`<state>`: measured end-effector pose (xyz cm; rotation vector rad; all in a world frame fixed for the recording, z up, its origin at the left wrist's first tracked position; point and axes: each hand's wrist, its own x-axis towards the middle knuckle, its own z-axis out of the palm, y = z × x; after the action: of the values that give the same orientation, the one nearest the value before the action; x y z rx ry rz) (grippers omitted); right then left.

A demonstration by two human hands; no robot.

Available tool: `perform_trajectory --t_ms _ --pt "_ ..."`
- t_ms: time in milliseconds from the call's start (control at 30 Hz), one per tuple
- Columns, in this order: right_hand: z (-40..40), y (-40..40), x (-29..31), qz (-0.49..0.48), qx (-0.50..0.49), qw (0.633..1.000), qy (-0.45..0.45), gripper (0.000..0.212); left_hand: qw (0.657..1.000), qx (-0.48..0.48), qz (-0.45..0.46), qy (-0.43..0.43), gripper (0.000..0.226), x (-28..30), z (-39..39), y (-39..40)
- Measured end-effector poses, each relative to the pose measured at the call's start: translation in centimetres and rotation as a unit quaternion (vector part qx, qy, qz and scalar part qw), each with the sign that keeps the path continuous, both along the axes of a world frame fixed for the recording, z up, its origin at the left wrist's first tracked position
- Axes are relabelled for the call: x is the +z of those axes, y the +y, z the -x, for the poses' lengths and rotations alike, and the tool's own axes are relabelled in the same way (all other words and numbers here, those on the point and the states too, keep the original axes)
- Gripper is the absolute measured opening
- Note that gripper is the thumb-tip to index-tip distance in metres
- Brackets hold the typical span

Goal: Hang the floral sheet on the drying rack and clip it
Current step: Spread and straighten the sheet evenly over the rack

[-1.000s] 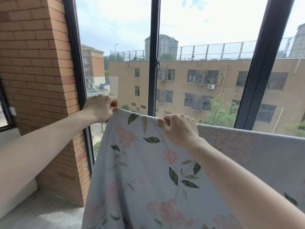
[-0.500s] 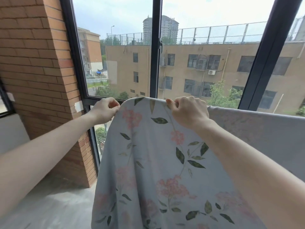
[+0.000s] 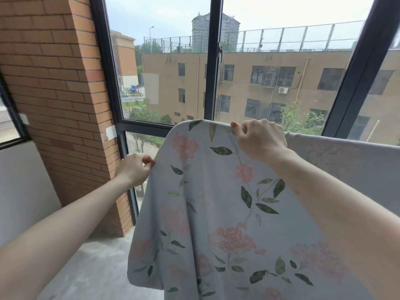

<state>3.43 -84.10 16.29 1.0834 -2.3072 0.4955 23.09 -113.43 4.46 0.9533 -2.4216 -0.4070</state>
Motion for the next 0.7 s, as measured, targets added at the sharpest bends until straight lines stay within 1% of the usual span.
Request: perform_trajectory --t_ms 67,100,167,200,233,367,400,467,500,533,600,633,700 --pt "0.1 0.3 0.1 -0.002 -0.002 1.000 -0.003 0.067 0.999 0.011 0.000 0.039 0.016 2.5 0.5 -0.4" --pt "0.1 0.4 0.0 -0.002 -0.001 1.000 -0.005 0.066 0.997 0.014 -0.017 0.075 0.016 3.9 0.9 -0.5" --pt "-0.1 0.5 0.1 -0.006 -0.002 1.000 -0.007 0.065 0.981 0.001 -0.104 0.167 0.017 6.8 2.0 -1.1" --pt "-0.3 0.5 0.1 -0.006 -0.003 1.000 -0.009 0.065 0.970 -0.008 -0.145 0.196 0.017 8.1 2.7 -1.2" --pt "-0.3 0.4 0.1 -0.007 -0.002 1.000 -0.010 0.065 0.963 -0.012 -0.168 0.212 0.017 9.3 3.5 -1.2" --pt "-0.6 0.2 0.4 -0.019 0.007 1.000 -0.016 0.063 0.953 0.004 -0.188 0.240 0.018 12.6 6.2 -1.5" --pt "-0.6 0.1 0.5 -0.023 0.006 1.000 -0.018 0.062 0.946 -0.005 -0.214 0.245 0.017 12.9 6.7 -1.4" --pt "-0.7 -0.1 0.6 -0.028 0.004 0.999 -0.017 0.062 0.929 -0.031 -0.288 0.230 0.008 12.6 7.6 -0.8" --pt "-0.8 -0.2 0.6 -0.030 0.003 0.999 -0.015 0.062 0.922 -0.047 -0.325 0.207 0.005 12.2 7.8 -0.3" --pt "-0.9 -0.2 0.5 -0.030 0.003 0.999 -0.015 0.062 0.921 -0.062 -0.345 0.169 0.005 11.6 8.0 0.0" --pt "-0.9 -0.2 0.5 -0.028 0.001 0.999 -0.017 0.063 0.927 -0.094 -0.359 0.059 0.015 9.8 8.4 -0.1" --pt "-0.8 -0.1 0.5 -0.027 -0.002 1.000 -0.016 0.063 0.919 -0.112 -0.379 0.014 0.020 8.9 8.4 0.0" --pt "-0.5 0.2 0.5 -0.024 -0.010 1.000 -0.017 0.063 0.876 -0.171 -0.447 -0.064 0.025 7.8 7.8 0.4"
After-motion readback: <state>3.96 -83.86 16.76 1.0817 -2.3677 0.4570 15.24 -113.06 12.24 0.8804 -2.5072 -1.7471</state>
